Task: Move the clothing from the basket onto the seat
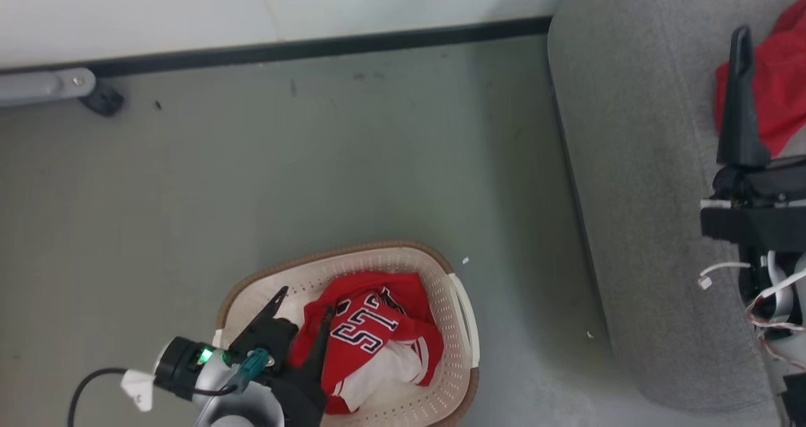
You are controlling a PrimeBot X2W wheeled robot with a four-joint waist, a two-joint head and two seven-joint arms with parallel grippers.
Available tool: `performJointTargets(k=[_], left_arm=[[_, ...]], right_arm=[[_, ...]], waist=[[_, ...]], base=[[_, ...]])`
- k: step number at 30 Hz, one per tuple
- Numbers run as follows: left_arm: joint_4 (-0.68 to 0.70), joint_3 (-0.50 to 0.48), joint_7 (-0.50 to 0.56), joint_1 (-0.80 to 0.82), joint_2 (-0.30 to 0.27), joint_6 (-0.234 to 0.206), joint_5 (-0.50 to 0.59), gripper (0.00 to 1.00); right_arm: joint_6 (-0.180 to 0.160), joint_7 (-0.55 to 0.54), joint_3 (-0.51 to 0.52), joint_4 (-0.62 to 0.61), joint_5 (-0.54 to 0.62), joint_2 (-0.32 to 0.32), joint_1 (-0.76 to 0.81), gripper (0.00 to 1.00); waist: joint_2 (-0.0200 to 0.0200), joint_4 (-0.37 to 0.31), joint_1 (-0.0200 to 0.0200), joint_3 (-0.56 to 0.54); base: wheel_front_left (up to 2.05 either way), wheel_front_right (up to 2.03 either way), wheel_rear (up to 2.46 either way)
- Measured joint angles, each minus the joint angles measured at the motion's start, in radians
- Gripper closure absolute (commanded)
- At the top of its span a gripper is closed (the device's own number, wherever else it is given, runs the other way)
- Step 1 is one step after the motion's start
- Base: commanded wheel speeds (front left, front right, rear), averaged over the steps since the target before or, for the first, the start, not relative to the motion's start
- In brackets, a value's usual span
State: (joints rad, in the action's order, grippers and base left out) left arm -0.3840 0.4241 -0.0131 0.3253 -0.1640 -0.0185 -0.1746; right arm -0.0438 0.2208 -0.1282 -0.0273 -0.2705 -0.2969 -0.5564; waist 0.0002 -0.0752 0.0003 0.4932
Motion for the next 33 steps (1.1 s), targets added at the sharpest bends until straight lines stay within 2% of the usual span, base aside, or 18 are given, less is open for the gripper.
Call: performJointTargets(k=[18, 33], left_arm=[[-0.245, 0.1, 0.017, 0.152, 0.04, 0.054, 0.081, 0.0], [-0.431, 0.142, -0.008, 0.252, 0.08, 0.061, 0.118, 0.0]], right_arm=[[0.006, -0.013, 0.002, -0.026, 0.0, -0.007, -0.191, 0.0], [0.009, -0.016, 0.016, -0.033, 0.016, -0.029, -0.218, 0.0]], waist=[[0.0, -0.013, -0.0001, 0.234], [0.0, -0.019, -0.0002, 0.348]], base=[[0.0, 0.0, 0.0], [0.0, 0.0, 0.0]])
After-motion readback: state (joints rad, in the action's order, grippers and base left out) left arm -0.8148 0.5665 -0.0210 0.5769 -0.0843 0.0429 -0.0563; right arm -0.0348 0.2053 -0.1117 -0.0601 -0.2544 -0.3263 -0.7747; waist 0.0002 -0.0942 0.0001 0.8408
